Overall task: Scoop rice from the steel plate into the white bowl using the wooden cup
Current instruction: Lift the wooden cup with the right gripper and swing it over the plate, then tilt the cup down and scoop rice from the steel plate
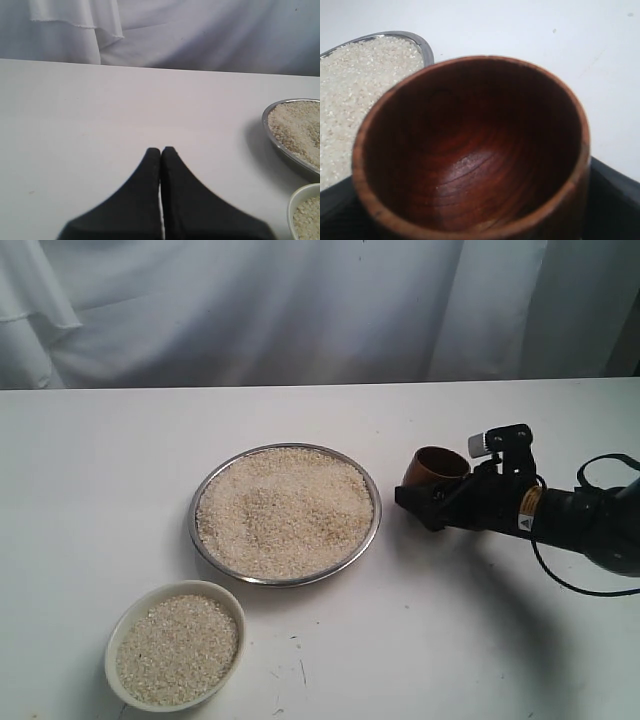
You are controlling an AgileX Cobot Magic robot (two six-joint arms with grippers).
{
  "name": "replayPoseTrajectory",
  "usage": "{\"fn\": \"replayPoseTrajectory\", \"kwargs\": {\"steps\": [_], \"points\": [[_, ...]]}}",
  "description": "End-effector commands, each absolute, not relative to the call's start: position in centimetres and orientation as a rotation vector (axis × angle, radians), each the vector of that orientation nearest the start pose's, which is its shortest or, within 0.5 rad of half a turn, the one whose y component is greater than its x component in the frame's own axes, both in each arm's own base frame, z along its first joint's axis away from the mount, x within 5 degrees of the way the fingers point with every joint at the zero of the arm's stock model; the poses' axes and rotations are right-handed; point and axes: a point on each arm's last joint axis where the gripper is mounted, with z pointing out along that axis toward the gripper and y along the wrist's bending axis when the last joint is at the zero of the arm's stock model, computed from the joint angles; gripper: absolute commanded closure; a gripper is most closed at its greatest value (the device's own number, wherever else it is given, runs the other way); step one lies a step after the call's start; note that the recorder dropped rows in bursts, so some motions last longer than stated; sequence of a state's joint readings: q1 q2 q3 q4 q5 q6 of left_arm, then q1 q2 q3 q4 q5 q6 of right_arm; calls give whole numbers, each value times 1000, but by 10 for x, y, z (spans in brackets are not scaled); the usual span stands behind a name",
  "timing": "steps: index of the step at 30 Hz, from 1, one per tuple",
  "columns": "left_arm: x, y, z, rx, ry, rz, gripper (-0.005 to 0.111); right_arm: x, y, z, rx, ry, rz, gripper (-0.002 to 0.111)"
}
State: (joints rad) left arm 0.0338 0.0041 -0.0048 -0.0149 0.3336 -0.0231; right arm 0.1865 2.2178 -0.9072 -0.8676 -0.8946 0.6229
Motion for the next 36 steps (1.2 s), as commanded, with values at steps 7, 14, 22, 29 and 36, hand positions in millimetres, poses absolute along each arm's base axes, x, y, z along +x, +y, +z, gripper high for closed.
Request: {"fn": "replayPoseTrajectory", "kwargs": {"steps": [7, 14, 22, 29, 36], "points": [[54, 1, 184, -64, 1801, -7, 107, 364, 124, 70, -539, 1965, 802, 108], [54, 1, 184, -64, 1801, -7, 107, 392, 124, 144, -767, 1899, 514, 108], [54, 1, 184, -64, 1801, -7, 107, 387, 147, 223, -1173, 1696, 205, 108], [54, 1, 184, -64, 1801, -7, 107, 368, 200, 240, -1457, 1502, -42, 108], [54, 1, 184, -64, 1801, -7, 107, 365, 220, 226, -1590, 1411, -319, 108]]}}
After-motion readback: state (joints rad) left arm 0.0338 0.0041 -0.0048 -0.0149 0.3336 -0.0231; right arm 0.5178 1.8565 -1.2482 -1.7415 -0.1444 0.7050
